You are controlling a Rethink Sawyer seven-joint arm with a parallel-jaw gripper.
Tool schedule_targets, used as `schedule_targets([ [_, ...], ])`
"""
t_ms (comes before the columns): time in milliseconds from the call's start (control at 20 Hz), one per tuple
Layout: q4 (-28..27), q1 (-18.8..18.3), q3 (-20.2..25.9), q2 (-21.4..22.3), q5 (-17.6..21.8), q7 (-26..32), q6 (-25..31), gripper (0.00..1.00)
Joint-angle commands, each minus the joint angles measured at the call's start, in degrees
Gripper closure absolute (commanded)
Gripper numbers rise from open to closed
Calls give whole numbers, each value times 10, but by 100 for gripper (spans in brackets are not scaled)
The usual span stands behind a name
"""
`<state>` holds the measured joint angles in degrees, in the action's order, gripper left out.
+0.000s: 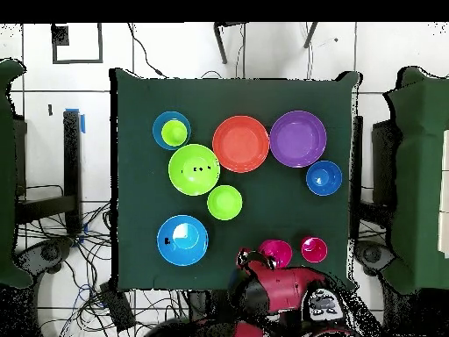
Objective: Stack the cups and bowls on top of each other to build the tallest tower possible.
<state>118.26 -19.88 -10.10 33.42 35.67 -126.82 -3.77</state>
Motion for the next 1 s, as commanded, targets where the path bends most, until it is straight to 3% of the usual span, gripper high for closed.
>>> schedule_targets([
  [50, 0, 40, 113, 86, -127, -66, 157, 100],
  [450, -97, 112, 86, 84, -225, -70, 296, 100],
  [1000, -238, 163, 61, 60, -314, -95, 437, 100],
])
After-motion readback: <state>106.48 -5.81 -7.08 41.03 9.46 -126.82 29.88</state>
